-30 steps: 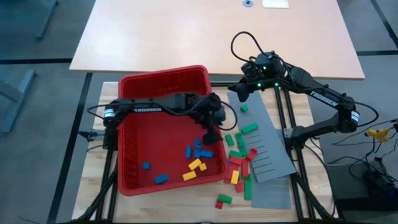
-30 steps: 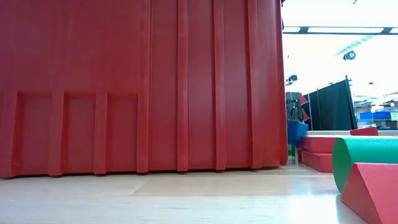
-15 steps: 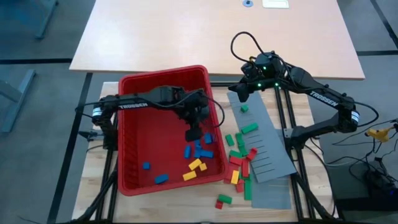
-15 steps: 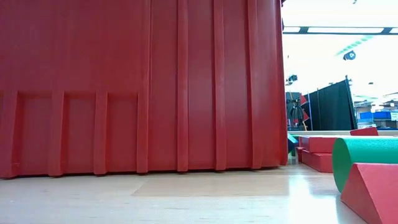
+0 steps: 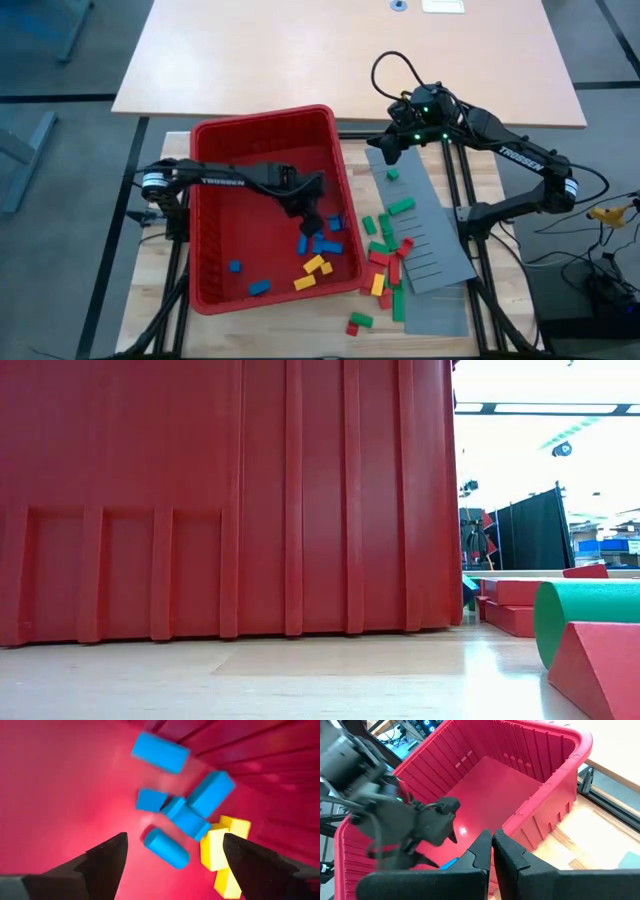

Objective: Sort blocks

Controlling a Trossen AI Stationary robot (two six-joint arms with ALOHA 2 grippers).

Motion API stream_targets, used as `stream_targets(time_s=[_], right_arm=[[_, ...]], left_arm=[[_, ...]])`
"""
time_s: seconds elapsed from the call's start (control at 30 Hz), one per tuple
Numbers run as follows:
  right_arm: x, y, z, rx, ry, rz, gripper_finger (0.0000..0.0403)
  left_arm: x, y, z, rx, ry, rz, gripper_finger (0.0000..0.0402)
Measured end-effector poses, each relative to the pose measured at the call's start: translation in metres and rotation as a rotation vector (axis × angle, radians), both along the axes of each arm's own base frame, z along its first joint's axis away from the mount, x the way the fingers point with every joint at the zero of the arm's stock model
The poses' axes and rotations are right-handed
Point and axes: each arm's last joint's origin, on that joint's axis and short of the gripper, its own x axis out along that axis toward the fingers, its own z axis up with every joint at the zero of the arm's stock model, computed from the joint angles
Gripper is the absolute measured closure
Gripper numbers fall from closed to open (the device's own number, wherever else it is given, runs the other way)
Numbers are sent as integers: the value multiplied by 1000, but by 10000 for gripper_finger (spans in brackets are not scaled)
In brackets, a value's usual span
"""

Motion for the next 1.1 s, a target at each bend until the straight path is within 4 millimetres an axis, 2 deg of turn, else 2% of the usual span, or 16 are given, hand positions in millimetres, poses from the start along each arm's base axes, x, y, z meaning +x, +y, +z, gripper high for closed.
stream_targets(time_s=[0.17, 0.4, 0.7, 1.1], right_arm=[[0, 0, 0, -5, 1, 4, 403], [0, 0, 0, -5, 0, 3, 403], [0, 0, 0, -1, 0, 1, 403], [0, 0, 0, 4, -2, -2, 403]], left_arm=[[-10, -1, -29, -67, 87, 173, 90], [-16, -2, -54, -106, 122, 260, 89], [-23, -5, -72, -170, 169, 270, 89], [-16, -12, -77, -259, 90, 270, 89]])
